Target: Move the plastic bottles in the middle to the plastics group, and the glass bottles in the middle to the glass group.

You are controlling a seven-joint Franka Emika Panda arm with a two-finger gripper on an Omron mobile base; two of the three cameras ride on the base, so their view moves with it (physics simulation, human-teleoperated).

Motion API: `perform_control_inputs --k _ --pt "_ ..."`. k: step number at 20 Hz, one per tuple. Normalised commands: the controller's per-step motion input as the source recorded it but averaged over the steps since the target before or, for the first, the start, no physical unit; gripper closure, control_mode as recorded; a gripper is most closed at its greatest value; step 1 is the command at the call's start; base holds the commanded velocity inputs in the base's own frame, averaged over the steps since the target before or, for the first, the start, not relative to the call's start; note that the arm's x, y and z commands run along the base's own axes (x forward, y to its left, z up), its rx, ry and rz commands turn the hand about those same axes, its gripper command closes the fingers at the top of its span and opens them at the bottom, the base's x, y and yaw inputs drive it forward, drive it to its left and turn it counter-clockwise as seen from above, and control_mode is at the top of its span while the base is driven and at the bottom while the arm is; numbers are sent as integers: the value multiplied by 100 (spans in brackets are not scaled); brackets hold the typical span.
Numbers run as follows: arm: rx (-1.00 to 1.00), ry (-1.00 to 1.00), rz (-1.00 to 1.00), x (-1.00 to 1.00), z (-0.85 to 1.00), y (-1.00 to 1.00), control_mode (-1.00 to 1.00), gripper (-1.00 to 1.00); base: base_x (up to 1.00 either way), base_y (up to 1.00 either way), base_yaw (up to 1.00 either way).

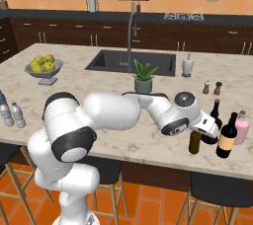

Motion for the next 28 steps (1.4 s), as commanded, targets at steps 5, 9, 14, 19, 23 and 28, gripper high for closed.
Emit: perform_control_inputs --k 5,9,14,19,23,28 --pt "0 0 0 0 -21 0 -100 100 0 0 0" --pt "0 -2 0 0 -19 0 -100 100 0 0 0" --pt "0 -2 0 0 -21 -2 -100 100 0 0 0" --pt "3 -2 0 2 -2 -13 -100 100 0 0 0" --pt "2 -2 0 12 0 -15 -100 100 0 0 0" --pt "0 0 0 13 -5 -1 -100 100 0 0 0"
